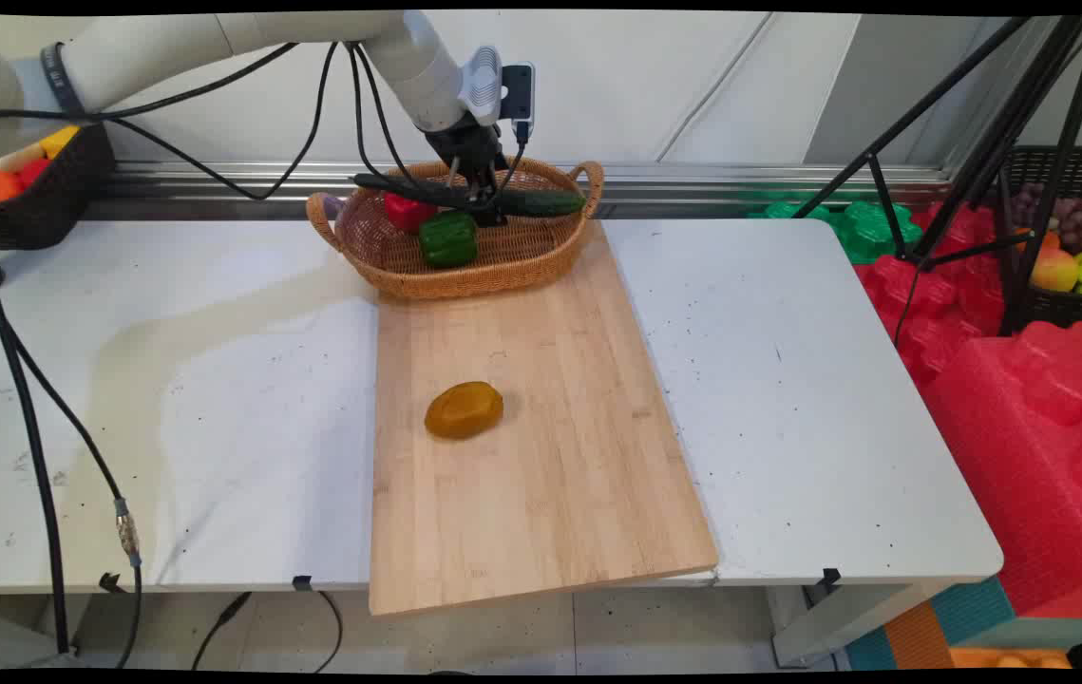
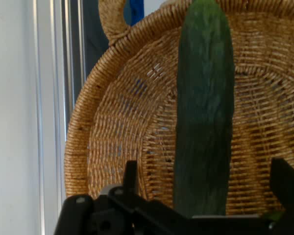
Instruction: Pick up the potato from the cutting board
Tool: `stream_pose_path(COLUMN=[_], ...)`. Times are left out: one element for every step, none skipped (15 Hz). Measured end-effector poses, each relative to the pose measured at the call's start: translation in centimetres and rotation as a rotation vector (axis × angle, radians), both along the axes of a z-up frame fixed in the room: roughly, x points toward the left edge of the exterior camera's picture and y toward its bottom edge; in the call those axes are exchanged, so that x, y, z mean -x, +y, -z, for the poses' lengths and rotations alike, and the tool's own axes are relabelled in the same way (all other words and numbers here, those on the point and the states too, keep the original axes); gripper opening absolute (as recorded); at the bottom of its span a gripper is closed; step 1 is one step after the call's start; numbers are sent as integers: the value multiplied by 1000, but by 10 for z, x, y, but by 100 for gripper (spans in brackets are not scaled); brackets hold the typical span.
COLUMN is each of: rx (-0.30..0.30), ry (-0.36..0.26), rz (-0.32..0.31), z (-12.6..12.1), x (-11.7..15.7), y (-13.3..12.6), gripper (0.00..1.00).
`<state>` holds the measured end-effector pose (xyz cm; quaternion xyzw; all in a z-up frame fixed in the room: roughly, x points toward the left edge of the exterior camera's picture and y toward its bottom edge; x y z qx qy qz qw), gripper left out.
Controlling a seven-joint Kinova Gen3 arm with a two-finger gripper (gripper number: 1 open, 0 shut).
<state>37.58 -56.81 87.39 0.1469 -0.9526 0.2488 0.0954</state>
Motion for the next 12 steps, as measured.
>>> stream_pose_path(rx=[5, 11, 18, 27, 35, 42, 53, 66, 77, 88, 95, 105], ry=[2, 7, 14, 27, 40, 51, 71, 96, 118, 139, 155, 177], rz=[-1, -4, -8, -14, -20, -25, -35, -46, -56, -65, -70, -78], z=[-1, -3, -6, -10, -15, -18, -25, -33, -41, -48, -54, -62], x=[1, 1, 2, 3, 5, 5, 6, 7, 7, 7, 7, 7], y=[1, 3, 6, 10, 13, 17, 22, 29, 35, 42, 47, 55], gripper=[100, 100, 100, 100, 100, 100, 100, 100, 100, 100, 100, 100])
